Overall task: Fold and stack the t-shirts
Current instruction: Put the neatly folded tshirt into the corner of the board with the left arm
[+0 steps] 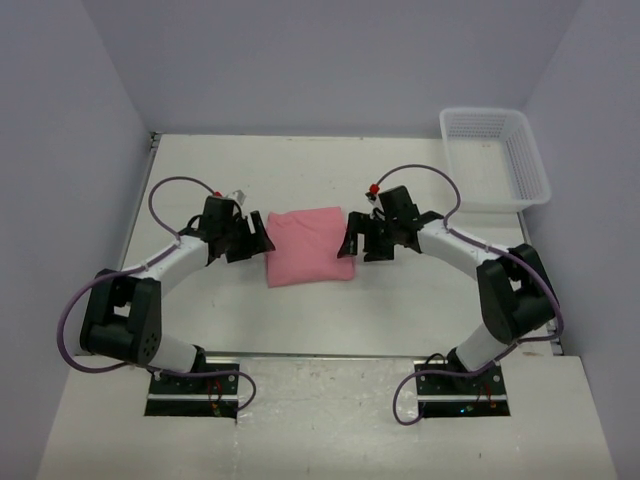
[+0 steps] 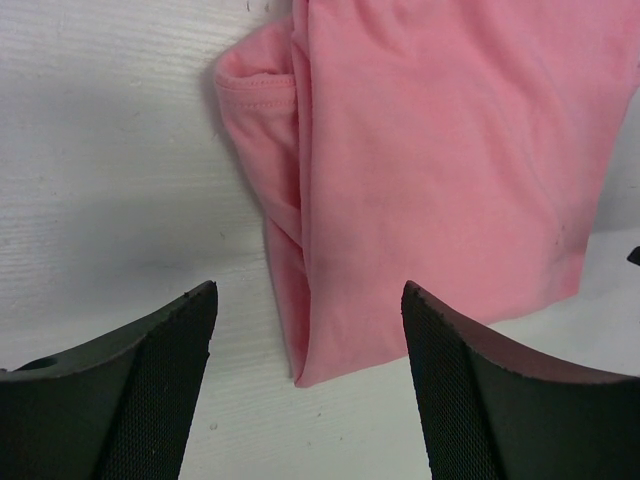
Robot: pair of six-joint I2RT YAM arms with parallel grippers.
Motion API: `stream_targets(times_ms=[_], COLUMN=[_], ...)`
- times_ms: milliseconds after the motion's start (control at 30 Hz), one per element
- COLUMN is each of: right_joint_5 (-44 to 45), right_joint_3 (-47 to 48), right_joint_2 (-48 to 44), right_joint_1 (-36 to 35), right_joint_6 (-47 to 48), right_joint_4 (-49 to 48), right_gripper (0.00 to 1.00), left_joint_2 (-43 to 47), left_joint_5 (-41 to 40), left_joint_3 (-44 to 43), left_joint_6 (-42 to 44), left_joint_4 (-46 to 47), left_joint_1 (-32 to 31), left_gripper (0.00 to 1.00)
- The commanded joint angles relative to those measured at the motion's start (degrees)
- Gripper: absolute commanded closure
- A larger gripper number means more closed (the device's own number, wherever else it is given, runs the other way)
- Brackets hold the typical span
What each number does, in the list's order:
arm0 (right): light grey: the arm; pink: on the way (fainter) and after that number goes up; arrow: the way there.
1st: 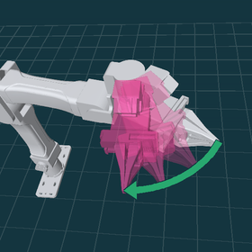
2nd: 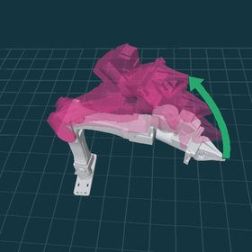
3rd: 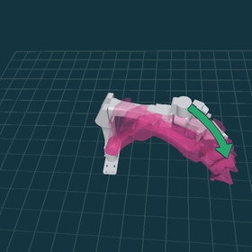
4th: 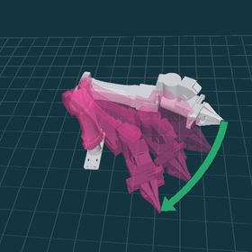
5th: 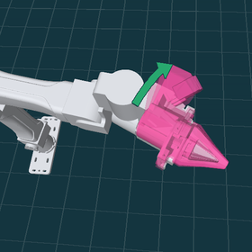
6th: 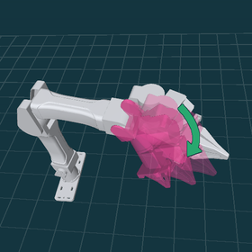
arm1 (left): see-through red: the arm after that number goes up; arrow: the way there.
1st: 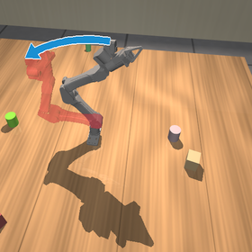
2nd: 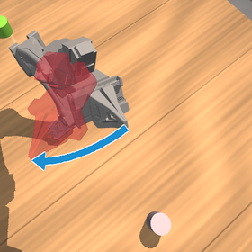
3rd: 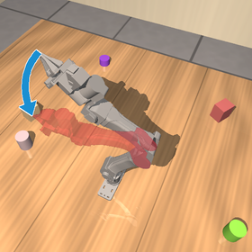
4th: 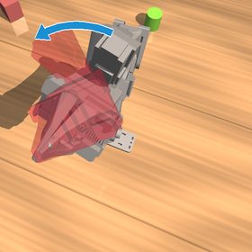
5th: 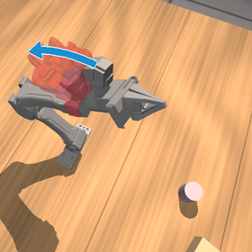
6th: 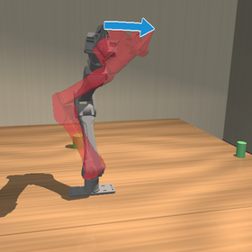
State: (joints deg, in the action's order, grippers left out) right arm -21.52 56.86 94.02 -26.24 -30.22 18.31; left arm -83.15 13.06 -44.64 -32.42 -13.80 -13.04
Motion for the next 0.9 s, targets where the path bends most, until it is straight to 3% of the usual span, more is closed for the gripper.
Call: stream_targets(times_ms=[0,167,267,433,467,600,867], right_joint_5=[-2.74,-7.13,-10.12,-7.23,-6.27,-8.1,-16.71], right_joint_3=[0.09,-1.05,0.7,8.51,9.92,18.7,30.57], right_joint_2=[-3.75,-3.93,-2.44,2.39,3.18,9.67,21.37], right_joint_1=[-0.13,-0.3,-1.0,-3.81,-4.17,-4.79,-6.98], right_joint_6=[-0.02,0.86,2.7,4.81,5.16,4.91,1.83], right_joint_4=[-1.08,-2.84,-2.49,2.95,3.75,7.09,6.3], right_gripper=[0.12,0.13,0.19,0.23,0.29,1.0,1.0], left_joint_2=[0.45,0.01,-0.78,-2.54,-3.06,-3.42,-3.42], left_joint_5=[-0.75,-1.37,-1.37,-1.28,-1.54,-2.16,-2.69], left_joint_3=[-0.01,0.08,0.17,0.43,0.52,0.78,0.96], left_joint_6=[-0.8,-0.97,-1.06,-1.15,-1.15,-1.15,-0.8], left_joint_4=[1.94,2.02,2.2,2.9,2.99,3.34,3.17], left_joint_1=[-0.32,-0.32,-0.32,-0.41,-0.41,-0.41,-0.41], left_gripper=[0.25,0.25,0.24,0.23,0.23,0.23,0.22])
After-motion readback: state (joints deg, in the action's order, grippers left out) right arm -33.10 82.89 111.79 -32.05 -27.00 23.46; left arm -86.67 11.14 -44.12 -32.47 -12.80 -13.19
